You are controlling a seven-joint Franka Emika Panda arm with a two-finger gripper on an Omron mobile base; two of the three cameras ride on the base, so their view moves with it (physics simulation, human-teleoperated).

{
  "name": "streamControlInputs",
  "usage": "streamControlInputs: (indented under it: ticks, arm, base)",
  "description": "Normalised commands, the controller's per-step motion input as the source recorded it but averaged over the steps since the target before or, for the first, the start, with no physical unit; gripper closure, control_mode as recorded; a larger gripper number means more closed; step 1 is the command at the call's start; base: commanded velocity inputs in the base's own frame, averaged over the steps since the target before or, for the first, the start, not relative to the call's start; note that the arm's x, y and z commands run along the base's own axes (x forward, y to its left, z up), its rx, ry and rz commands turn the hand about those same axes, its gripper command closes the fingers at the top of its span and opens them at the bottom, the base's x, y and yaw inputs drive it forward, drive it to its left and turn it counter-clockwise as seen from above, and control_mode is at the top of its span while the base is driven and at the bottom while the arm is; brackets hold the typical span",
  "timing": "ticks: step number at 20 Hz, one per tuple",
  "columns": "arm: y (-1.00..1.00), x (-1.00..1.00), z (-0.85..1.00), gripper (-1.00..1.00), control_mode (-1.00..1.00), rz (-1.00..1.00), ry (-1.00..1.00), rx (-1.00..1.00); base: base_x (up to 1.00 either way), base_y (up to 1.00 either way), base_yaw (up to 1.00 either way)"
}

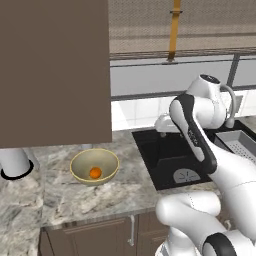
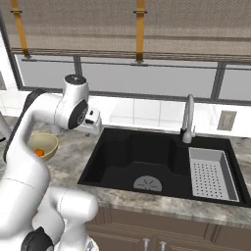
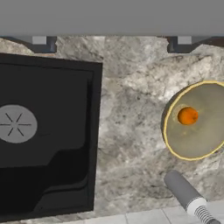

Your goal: Move the glass cup from next to the sink to the open cabinet. Then, move the bowl with the tangerine to the fridge to clear the area for faucet cleaning.

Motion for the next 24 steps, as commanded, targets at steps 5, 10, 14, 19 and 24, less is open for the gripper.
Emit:
streamControlInputs:
  ticks: [5, 10, 14, 19, 24]
  arm:
    - [0.56, 0.45, -0.67, -1.0, -1.0, 0.0, 0.01, 0.39]
    - [0.68, 0.75, -0.51, -1.0, -1.0, 0.0, 0.02, 0.34]
    - [0.86, 0.91, -0.42, -1.0, -1.0, -0.02, 0.12, 0.18]
    - [0.88, 0.86, -0.45, -1.0, -1.0, -0.07, 0.17, 0.03]
    - [0.28, 0.34, -0.09, -1.0, -1.0, 0.0, 0.11, -0.03]
  base:
    - [0.0, 0.0, 0.0]
    - [0.0, 0.0, 0.0]
    - [0.0, 0.0, 0.0]
    - [0.0, 0.0, 0.0]
    - [0.0, 0.0, 0.0]
